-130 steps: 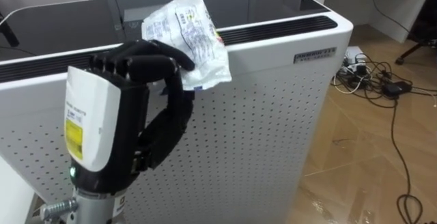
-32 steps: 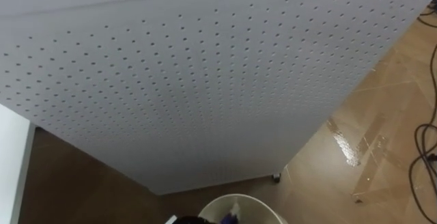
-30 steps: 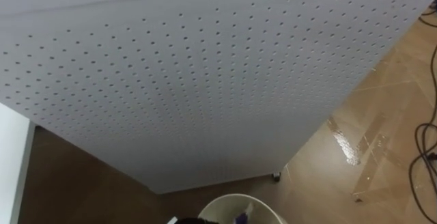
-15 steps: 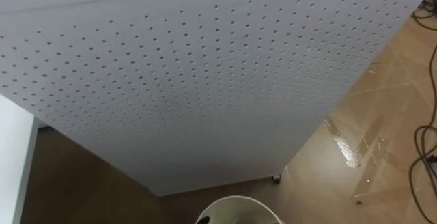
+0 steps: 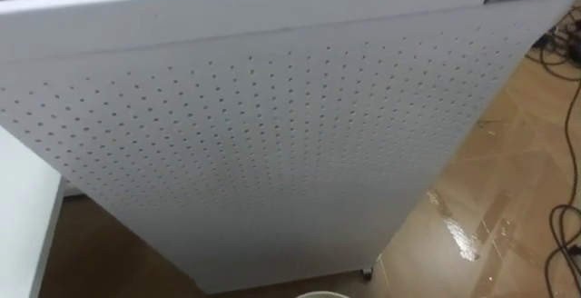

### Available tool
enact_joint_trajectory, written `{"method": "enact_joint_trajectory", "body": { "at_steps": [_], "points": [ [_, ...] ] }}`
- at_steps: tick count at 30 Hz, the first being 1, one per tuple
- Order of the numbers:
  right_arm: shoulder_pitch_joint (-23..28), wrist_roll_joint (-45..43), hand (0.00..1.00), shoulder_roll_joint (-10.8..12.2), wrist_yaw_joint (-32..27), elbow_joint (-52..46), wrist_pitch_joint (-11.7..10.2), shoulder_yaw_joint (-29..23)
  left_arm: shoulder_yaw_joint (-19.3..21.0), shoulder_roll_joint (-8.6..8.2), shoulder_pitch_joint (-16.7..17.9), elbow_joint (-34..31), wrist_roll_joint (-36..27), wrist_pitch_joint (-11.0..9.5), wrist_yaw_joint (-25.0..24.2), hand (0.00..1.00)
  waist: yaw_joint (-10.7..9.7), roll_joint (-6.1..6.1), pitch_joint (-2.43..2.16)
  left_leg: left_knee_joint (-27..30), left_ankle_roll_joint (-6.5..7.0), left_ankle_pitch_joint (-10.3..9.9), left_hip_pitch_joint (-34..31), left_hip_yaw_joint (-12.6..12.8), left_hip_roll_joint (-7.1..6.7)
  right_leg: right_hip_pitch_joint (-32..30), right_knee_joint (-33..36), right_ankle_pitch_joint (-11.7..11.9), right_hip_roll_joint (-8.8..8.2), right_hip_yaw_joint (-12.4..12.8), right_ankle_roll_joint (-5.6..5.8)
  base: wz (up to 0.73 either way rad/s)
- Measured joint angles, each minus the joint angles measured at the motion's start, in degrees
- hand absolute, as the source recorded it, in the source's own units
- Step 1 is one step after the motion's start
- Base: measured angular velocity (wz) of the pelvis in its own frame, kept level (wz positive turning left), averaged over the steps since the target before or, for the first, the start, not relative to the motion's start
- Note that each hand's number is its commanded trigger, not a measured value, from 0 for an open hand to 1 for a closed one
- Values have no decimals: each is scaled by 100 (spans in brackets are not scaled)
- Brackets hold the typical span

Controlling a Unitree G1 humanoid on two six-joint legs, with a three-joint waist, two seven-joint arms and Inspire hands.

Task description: Pick garbage

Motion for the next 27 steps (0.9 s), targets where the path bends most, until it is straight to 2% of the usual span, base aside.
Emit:
{"method": "enact_joint_trajectory", "body": {
  "at_steps": [2,4,7,10,12,14,22,27],
  "points": [
    [165,51,100,2,11,-25,23,-245,265,-35,197,162,-376,1,25,0,28,-9,-42,-158,-2,1,254,3,-11,269,-174,9,1,-46,17,8],
    [305,72,100,-3,52,-16,87,-447,474,-32,397,240,-548,55,41,0,-16,-24,-57,-290,-13,8,513,-25,-39,543,-314,5,1,-111,36,11],
    [653,169,100,3,179,-11,105,-887,906,-72,756,356,-989,60,71,0,-5,-93,-117,-531,-14,8,931,-30,-78,940,-546,-13,6,-130,80,10],
    [930,345,100,4,216,-20,129,-1066,1332,-101,903,506,-1101,92,167,0,19,-153,-129,-710,-21,3,1237,-22,-93,1212,-686,-25,27,-111,104,-1],
    [1040,333,100,4,217,-24,147,-1217,1557,-175,905,685,-1109,158,217,0,25,-186,-124,-822,-25,5,1408,23,-92,1340,-749,-24,32,-80,106,-13],
    [1135,341,100,19,212,4,238,-1398,1824,-287,896,842,-1115,258,264,0,23,-229,-99,-890,-33,-1,1634,68,-98,1550,-820,-32,35,-56,120,-12],
    [1096,357,100,19,127,162,457,-1446,1924,-290,802,1004,-1316,615,297,0,11,-254,-91,-911,-62,-21,1814,76,-80,1727,-847,-30,74,-50,116,-1],
    [983,280,100,47,16,232,629,-1447,1987,-301,787,1075,-1439,753,381,0,19,-264,-78,-925,-61,-25,1952,9,-92,1906,-940,-30,72,-58,119,5]
  ]
}}
